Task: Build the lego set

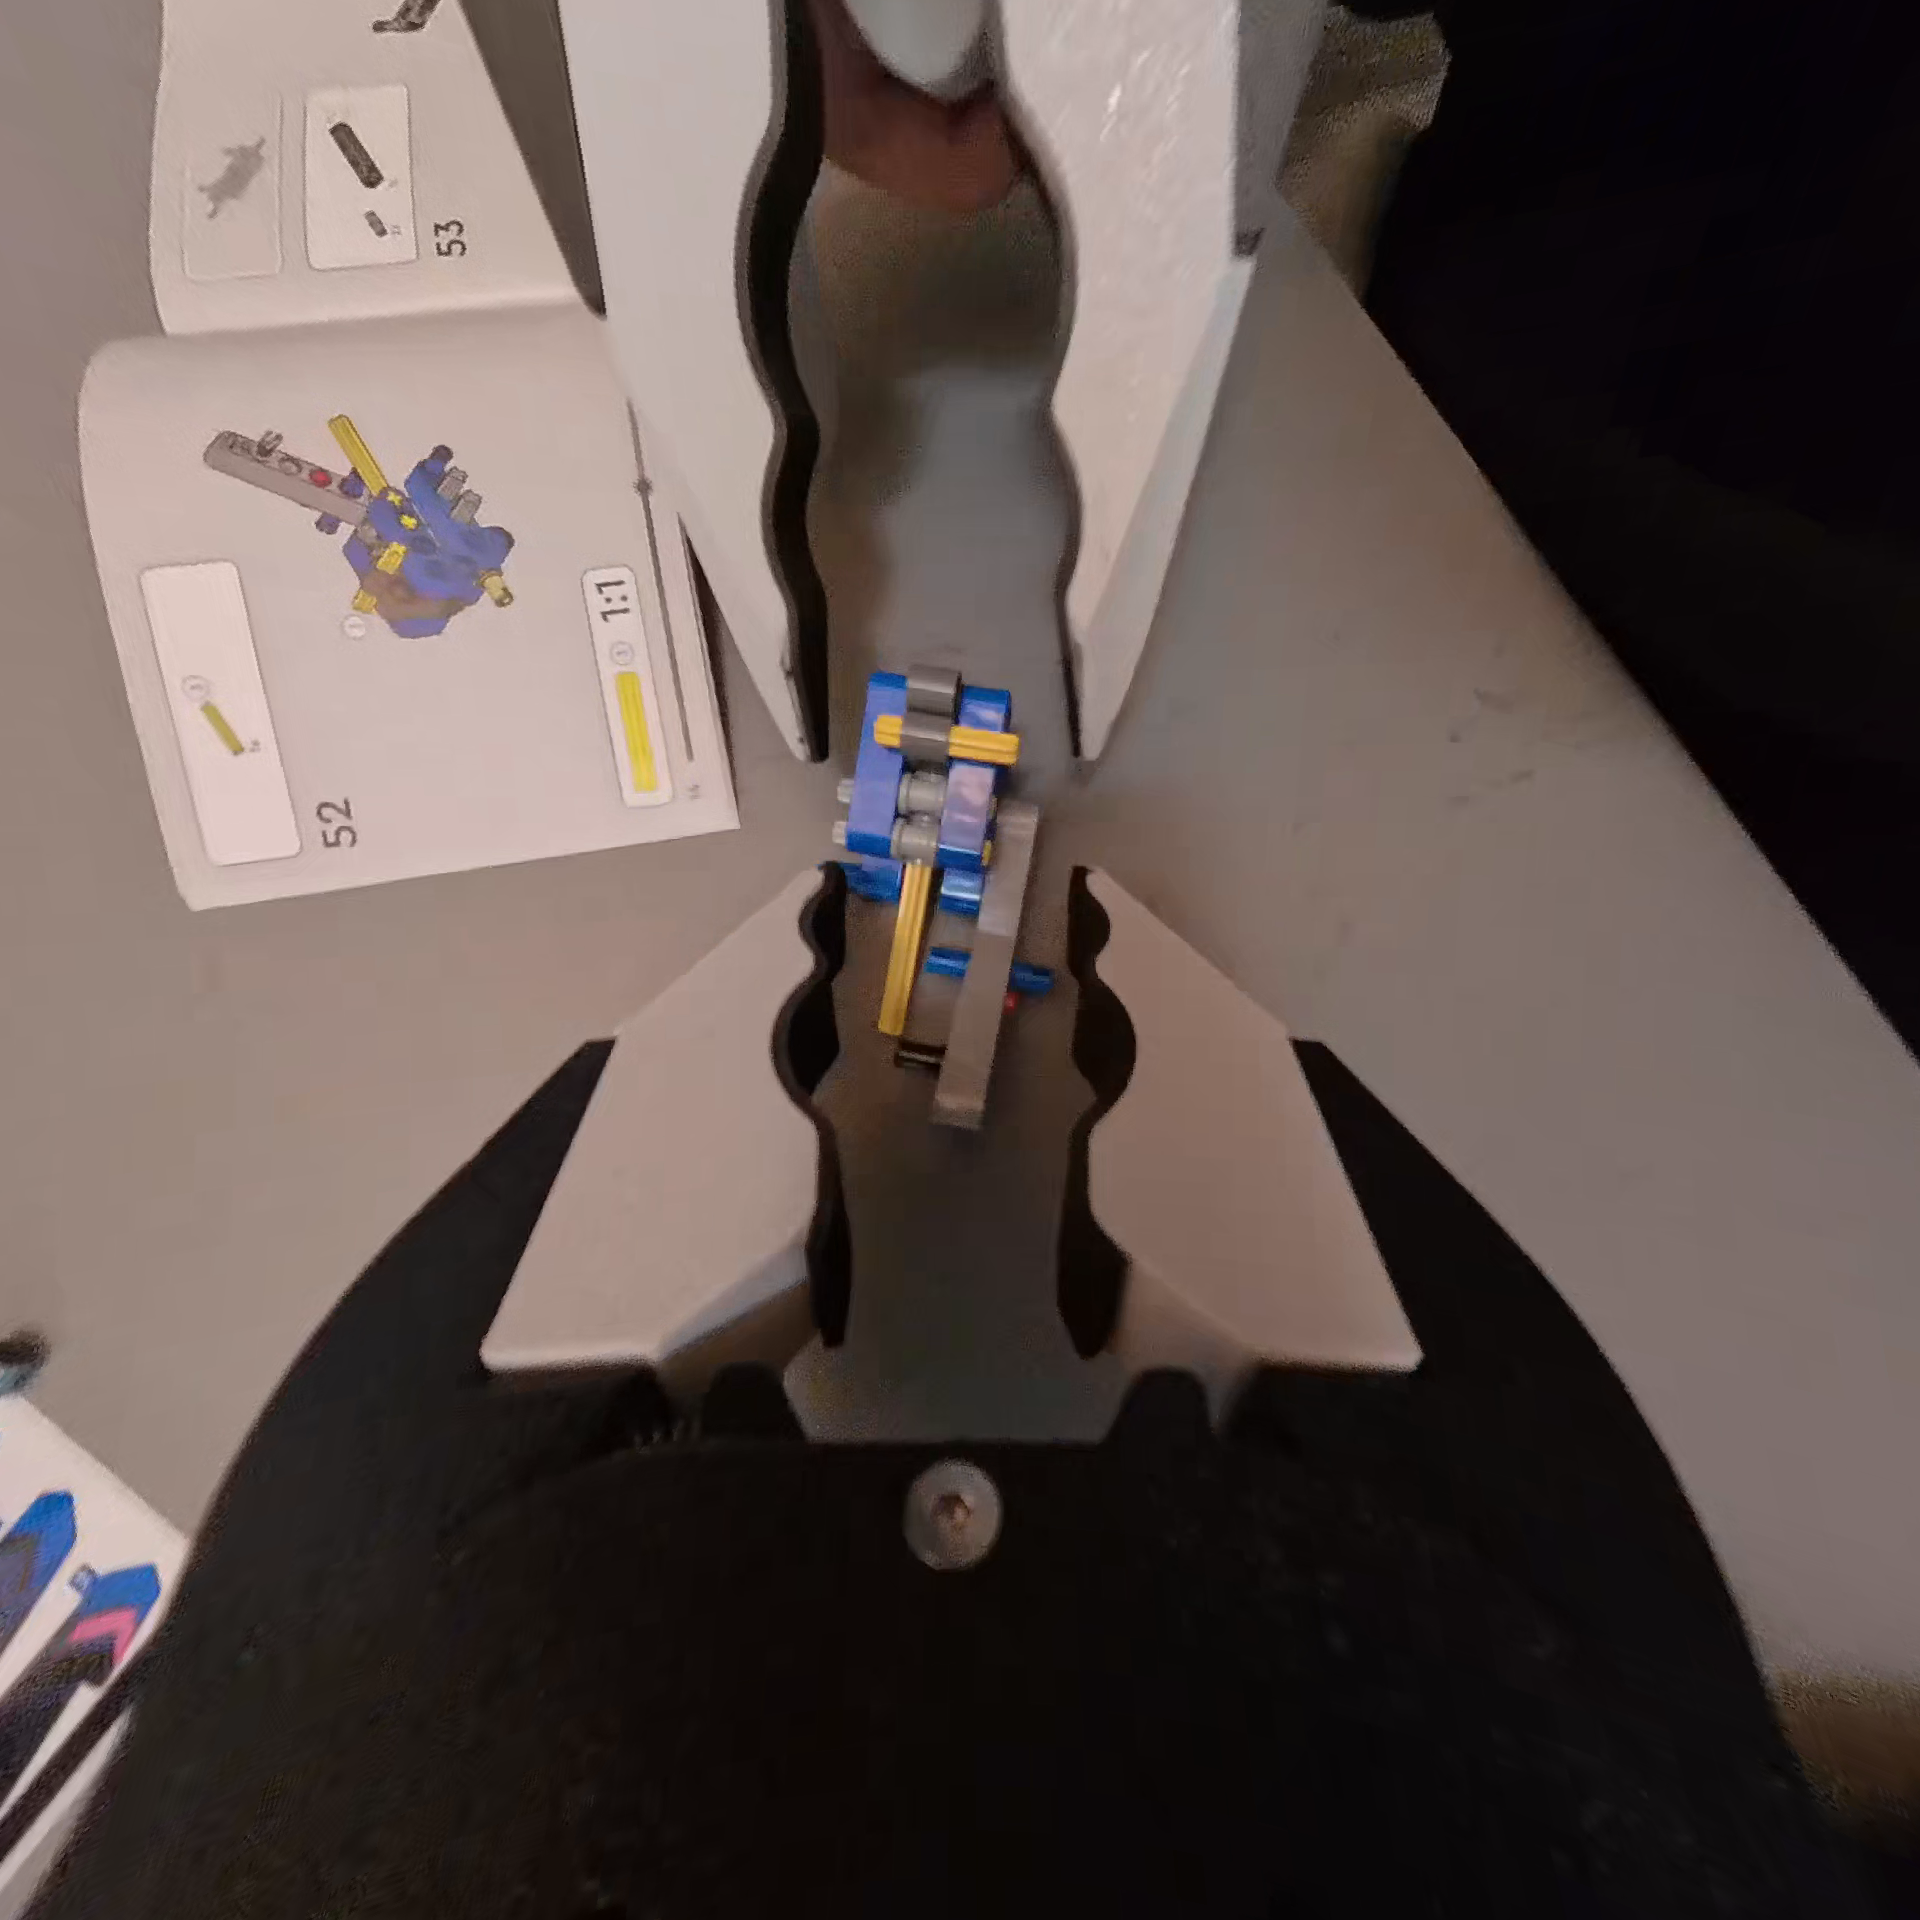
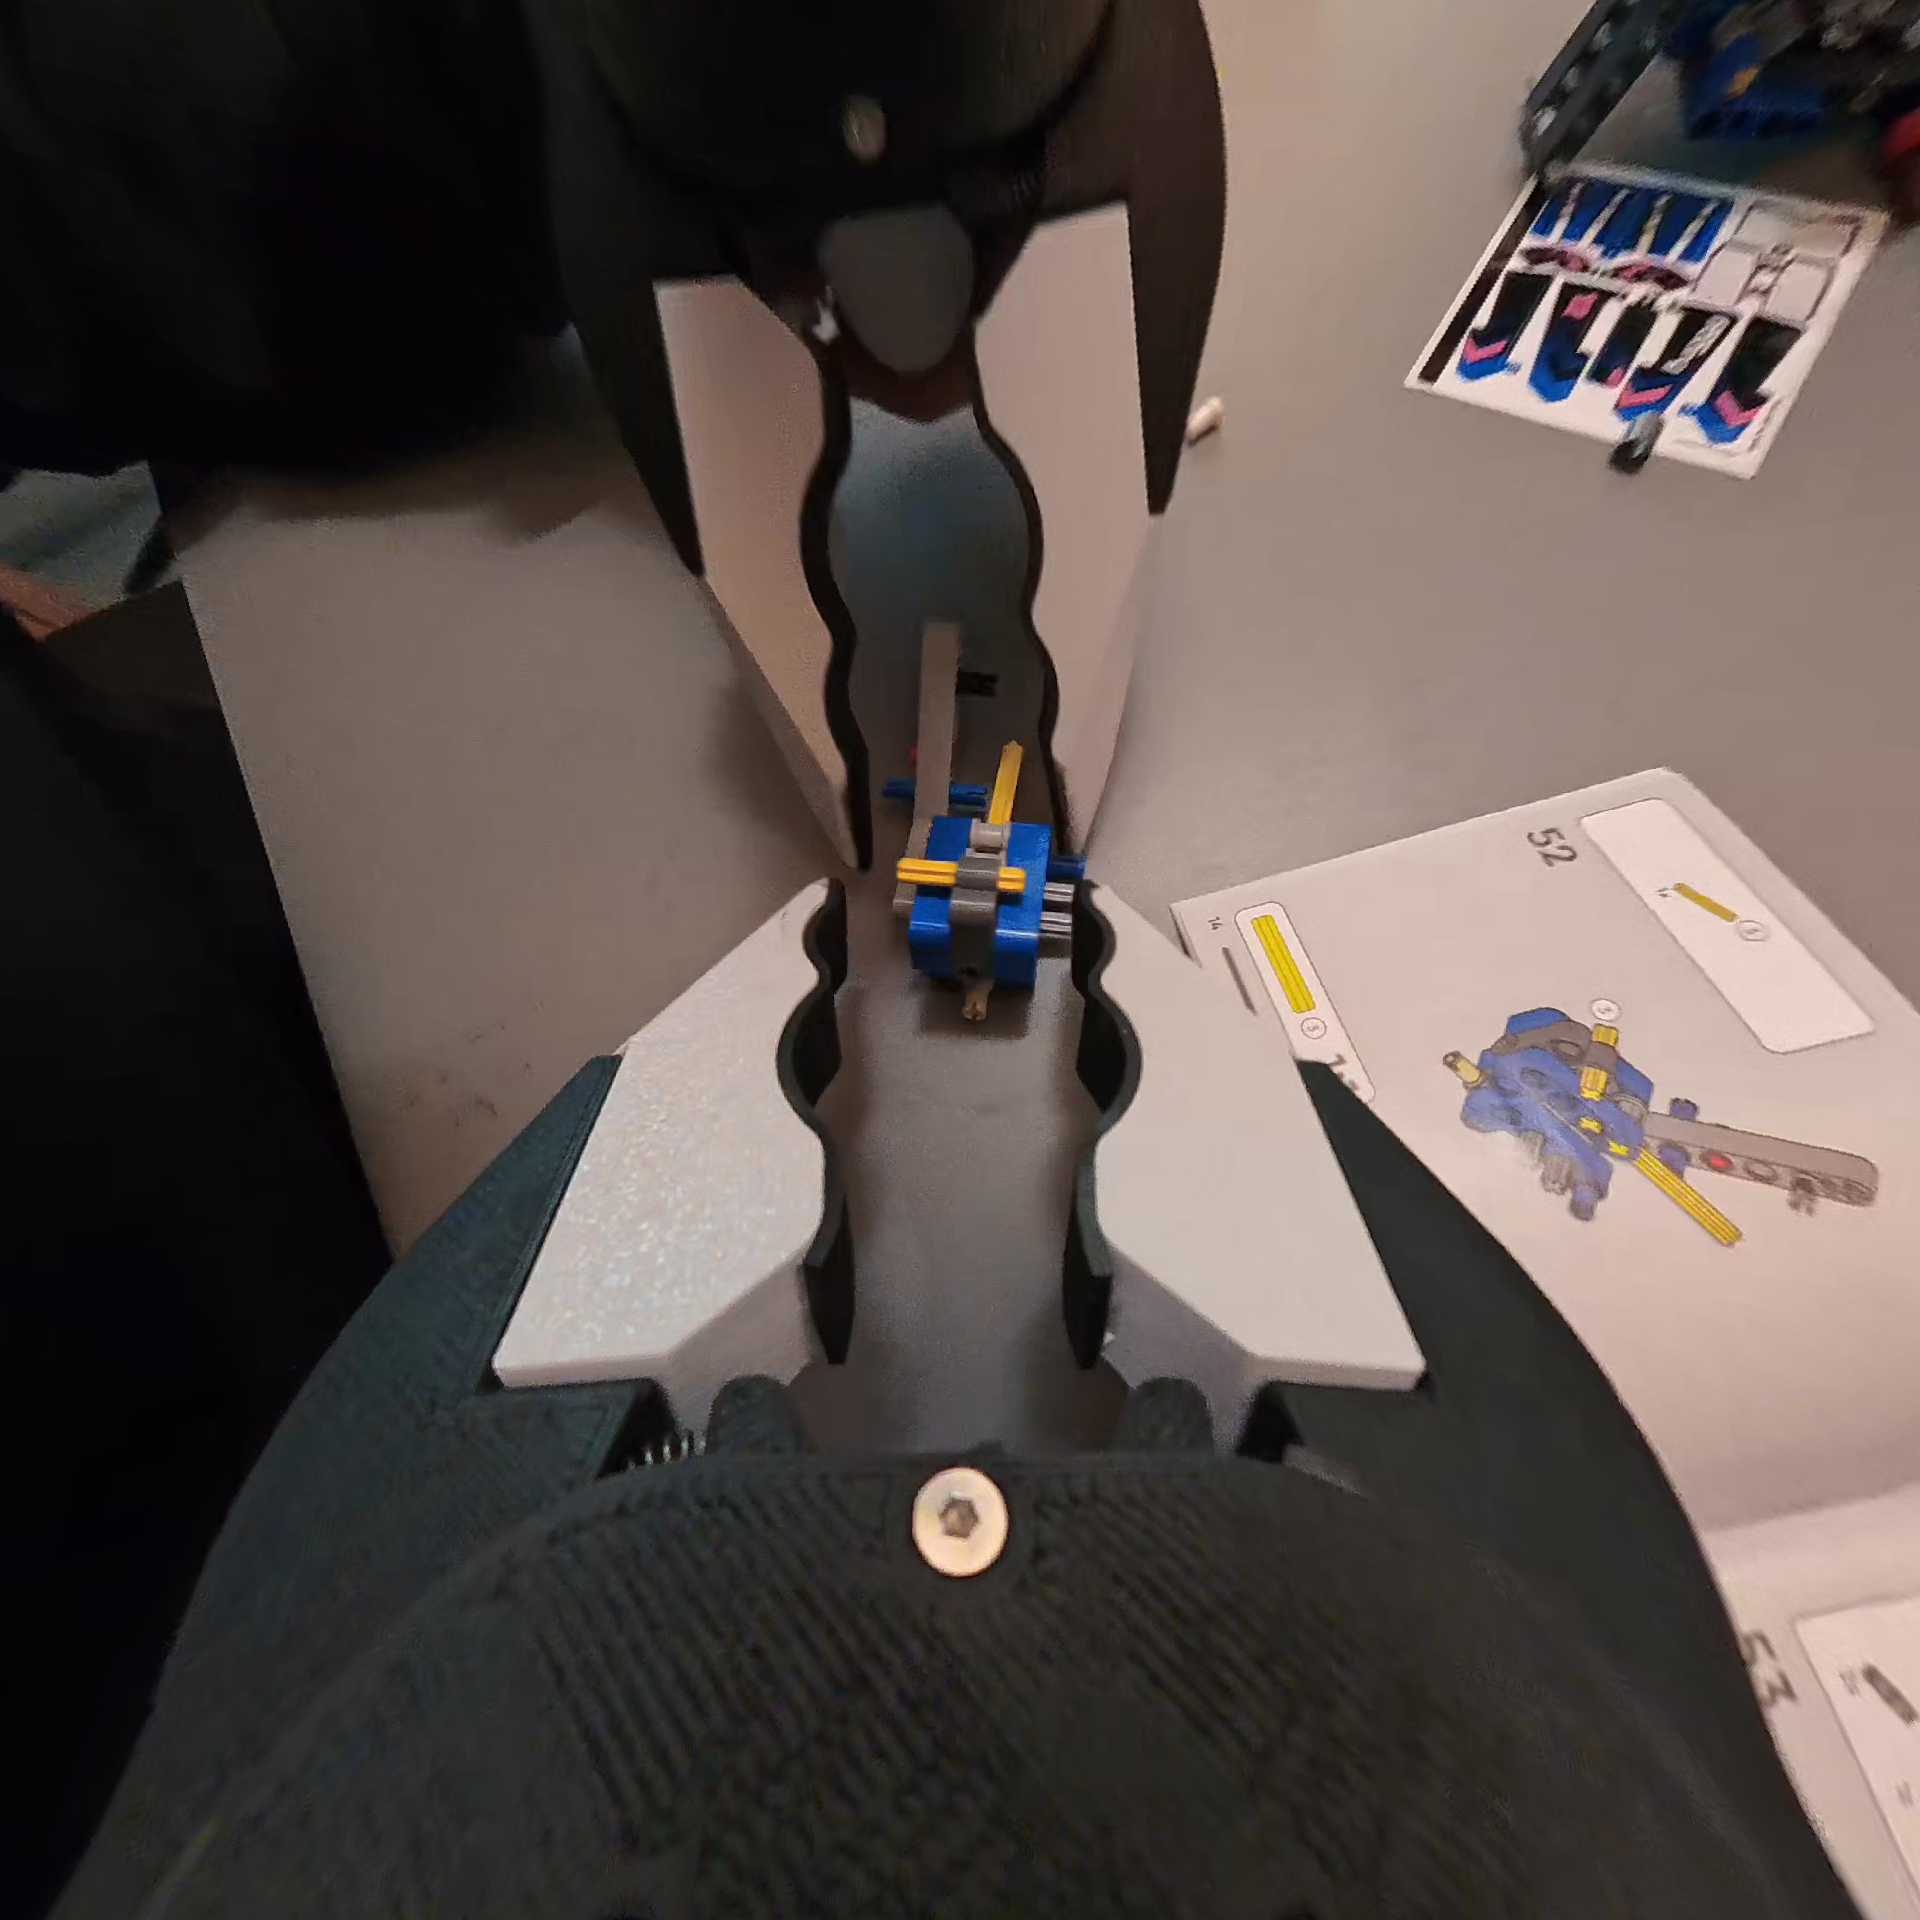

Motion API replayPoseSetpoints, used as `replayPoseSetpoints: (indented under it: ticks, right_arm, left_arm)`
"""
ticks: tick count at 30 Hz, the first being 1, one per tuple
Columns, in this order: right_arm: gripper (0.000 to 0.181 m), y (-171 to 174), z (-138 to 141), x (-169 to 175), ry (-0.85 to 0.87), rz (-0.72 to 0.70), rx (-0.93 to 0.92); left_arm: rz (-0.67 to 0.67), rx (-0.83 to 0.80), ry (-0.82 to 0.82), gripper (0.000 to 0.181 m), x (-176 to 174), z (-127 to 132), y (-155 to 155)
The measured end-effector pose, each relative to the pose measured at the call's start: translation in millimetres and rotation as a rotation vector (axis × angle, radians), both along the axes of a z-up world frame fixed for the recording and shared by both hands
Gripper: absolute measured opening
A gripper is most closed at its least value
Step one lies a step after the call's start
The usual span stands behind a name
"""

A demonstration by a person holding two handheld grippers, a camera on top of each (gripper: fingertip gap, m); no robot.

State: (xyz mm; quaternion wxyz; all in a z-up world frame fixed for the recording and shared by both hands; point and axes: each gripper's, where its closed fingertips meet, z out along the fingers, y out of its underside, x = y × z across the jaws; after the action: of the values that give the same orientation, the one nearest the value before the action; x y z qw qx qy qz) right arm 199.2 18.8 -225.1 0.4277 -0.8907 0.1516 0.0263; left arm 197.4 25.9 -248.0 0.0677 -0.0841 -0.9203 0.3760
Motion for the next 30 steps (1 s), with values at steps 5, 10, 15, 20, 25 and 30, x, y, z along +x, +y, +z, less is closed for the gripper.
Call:
replayPoseSetpoints:
  ticks: [5,10,15,20,25,30]
  right_arm:
    - [0.041,-4.3,1.1,8.1,-0.15,-0.144,-0.039]
    - [0.036,-0.2,-1.8,5.8,-0.111,-0.207,0.003]
    - [0.023,-0.3,-4.8,6.6,-0.144,-0.201,-0.014]
    - [0.028,-4.0,-1.2,7.9,-0.196,-0.214,-0.033]
    - [0.023,-5.4,4.5,1.1,-0.243,-0.209,-0.022]
    - [0.026,-4.8,8.0,-3.4,-0.246,-0.214,0.005]
  left_arm:
    - [-0.005,-0.005,-0.003,0.036,3.5,-1.7,0.8]
    - [0.002,-0.046,0.082,0.033,4.4,3.7,-1.9]
    - [0.004,-0.087,0.121,0.024,5.6,8.1,-7.0]
    - [0.005,-0.091,0.091,0.023,4.0,4.5,-9.9]
    - [0.028,-0.095,0.046,0.023,1.8,5.1,-11.8]
    - [0.063,-0.08,0.018,0.023,-0.2,4.1,-13.1]
